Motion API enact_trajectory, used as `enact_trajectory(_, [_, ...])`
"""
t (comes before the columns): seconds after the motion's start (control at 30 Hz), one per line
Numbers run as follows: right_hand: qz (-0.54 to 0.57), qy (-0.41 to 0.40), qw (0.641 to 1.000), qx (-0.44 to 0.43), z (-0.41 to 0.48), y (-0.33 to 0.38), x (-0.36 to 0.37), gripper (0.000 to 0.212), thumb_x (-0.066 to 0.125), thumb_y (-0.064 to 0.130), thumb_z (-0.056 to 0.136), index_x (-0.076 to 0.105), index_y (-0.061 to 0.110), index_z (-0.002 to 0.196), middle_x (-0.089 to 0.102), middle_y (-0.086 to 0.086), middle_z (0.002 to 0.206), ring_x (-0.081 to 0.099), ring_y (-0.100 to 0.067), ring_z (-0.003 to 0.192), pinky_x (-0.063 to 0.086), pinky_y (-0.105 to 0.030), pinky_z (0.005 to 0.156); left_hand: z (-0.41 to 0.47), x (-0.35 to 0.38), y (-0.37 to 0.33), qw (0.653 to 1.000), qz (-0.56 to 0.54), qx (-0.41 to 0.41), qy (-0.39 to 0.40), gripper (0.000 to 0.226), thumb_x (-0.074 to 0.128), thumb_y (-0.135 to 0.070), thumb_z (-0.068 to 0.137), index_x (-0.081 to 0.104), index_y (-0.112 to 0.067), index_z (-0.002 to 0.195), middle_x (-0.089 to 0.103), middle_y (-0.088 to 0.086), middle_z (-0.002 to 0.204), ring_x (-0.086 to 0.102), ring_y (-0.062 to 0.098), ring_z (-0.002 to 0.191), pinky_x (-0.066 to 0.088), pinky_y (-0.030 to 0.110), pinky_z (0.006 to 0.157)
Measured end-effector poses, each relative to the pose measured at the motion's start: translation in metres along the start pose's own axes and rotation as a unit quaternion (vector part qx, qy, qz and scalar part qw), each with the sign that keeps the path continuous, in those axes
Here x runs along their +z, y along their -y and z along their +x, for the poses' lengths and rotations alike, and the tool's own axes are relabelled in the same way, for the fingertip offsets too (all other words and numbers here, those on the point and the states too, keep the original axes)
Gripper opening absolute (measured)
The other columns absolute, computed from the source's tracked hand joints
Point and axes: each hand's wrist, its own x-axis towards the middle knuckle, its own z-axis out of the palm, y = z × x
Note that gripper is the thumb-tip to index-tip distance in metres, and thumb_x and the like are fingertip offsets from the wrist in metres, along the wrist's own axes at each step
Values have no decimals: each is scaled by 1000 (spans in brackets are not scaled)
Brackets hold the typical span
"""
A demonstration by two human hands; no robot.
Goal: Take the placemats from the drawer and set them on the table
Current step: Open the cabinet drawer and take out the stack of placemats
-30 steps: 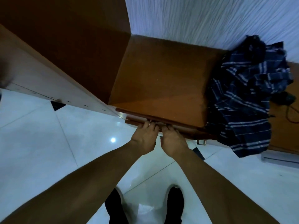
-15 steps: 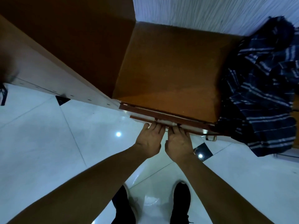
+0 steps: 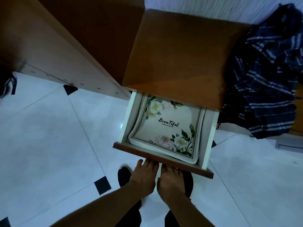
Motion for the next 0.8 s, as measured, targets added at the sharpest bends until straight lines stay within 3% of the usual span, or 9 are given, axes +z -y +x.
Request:
enact_trajectory(0.1, [23, 59, 998, 14, -8, 2, -16, 45, 69, 41, 77, 65, 11, 109, 66, -8, 106, 65, -26, 99, 50, -38, 84, -15, -13, -2, 999, -38, -10, 4, 53, 48, -37, 90, 39, -10, 136, 49, 15, 133, 49, 34, 118, 39, 43, 93])
enact_trajectory(0.17, [115, 69, 991, 18, -11, -4, -30, 29, 50, 36, 92, 62, 14, 108, 65, -5, 108, 61, -23, 108, 45, -31, 89, -28, -33, 2, 992, -109, 20, -66, 33, 43, -36, 92, 53, -15, 114, 60, 9, 110, 60, 29, 98, 46, 37, 79])
enact_trajectory(0.27, [246, 26, 967, 56, -17, -23, -65, 22, 49, 27, 93, 58, 23, 73, 63, 2, 76, 66, -19, 83, 47, -26, 70, -45, -70, 17, 937, -281, 31, -205, 15, 44, -30, 86, 56, -21, 89, 60, 0, 87, 59, 19, 78, 51, 36, 67])
enact_trajectory(0.37, [323, -62, 936, 126, -16, -43, -103, 20, 51, 23, 93, 61, 26, 76, 61, 10, 74, 60, -7, 72, 40, -19, 58, -33, -90, 40, 888, -352, -34, -294, 15, 54, -23, 86, 59, -17, 99, 61, 3, 97, 58, 18, 86, 51, 34, 74])
enact_trajectory(0.43, [360, -96, 914, 162, -8, -53, -120, 13, 54, 21, 93, 65, 18, 96, 65, 2, 86, 60, -14, 77, 38, -22, 61, -19, -104, 49, 884, -372, -108, -262, 31, 59, -24, 89, 57, -11, 117, 58, 9, 114, 57, 25, 103, 44, 30, 81])
enact_trajectory(0.5, [381, -74, 901, 195, 3, -56, -129, 30, 54, 22, 94, 59, 12, 122, 62, -4, 99, 53, -13, 75, 36, -23, 68, -3, -112, 55, 883, -386, -201, -179, 46, 60, -29, 90, 48, -8, 129, 51, 12, 126, 52, 31, 114, 35, 30, 82])
enact_trajectory(0.57, [390, -34, 893, 222, 15, -55, -129, 45, 54, 24, 96, 46, 8, 138, 60, -12, 112, 49, -15, 79, 35, -22, 73, 10, -112, 58, 882, -383, -251, -108, 55, 59, -35, 89, 39, -7, 133, 46, 15, 132, 50, 35, 117, 41, 37, 88])
enact_trajectory(0.7, [402, 29, 869, 288, 42, -45, -120, 65, 58, 29, 92, 31, 5, 146, 48, -17, 138, 52, -32, 119, 42, -31, 88, 25, -112, 54, 879, -373, -294, -41, 68, 57, -36, 88, 26, -6, 141, 39, 20, 140, 47, 37, 122, 43, 44, 98])
enact_trajectory(0.8, [432, 56, 834, 339, 56, -40, -114, 69, 61, 22, 90, 27, -1, 146, 44, -18, 143, 47, -33, 126, 42, -35, 97, 31, -119, 45, 876, -346, -335, -4, 75, 56, -35, 89, 17, -10, 148, 31, 15, 150, 40, 36, 131, 36, 49, 103])
